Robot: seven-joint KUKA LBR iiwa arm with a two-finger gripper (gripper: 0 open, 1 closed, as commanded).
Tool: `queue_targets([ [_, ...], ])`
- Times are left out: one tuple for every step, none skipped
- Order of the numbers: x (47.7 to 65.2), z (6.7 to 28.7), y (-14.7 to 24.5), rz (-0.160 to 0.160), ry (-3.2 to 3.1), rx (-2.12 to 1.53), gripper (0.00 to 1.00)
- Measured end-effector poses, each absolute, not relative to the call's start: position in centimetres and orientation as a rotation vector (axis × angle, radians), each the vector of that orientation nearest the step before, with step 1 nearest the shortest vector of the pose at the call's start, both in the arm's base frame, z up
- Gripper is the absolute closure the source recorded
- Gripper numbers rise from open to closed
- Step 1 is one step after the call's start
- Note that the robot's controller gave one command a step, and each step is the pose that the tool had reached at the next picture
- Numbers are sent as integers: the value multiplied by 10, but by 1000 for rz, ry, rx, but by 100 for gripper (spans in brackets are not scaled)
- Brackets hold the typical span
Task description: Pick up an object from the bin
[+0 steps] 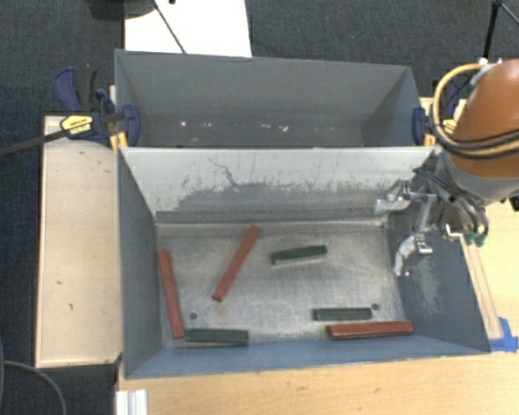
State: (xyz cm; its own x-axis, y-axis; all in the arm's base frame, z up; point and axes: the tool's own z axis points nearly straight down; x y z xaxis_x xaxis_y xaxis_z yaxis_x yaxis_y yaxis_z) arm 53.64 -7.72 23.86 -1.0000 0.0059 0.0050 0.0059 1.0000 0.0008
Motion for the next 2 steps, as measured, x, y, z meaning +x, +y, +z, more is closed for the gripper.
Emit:
queue_targets([
  [538,243,-77,1,-3145,-5,0],
  [524,200,-78,2,-3146,128,0],
])
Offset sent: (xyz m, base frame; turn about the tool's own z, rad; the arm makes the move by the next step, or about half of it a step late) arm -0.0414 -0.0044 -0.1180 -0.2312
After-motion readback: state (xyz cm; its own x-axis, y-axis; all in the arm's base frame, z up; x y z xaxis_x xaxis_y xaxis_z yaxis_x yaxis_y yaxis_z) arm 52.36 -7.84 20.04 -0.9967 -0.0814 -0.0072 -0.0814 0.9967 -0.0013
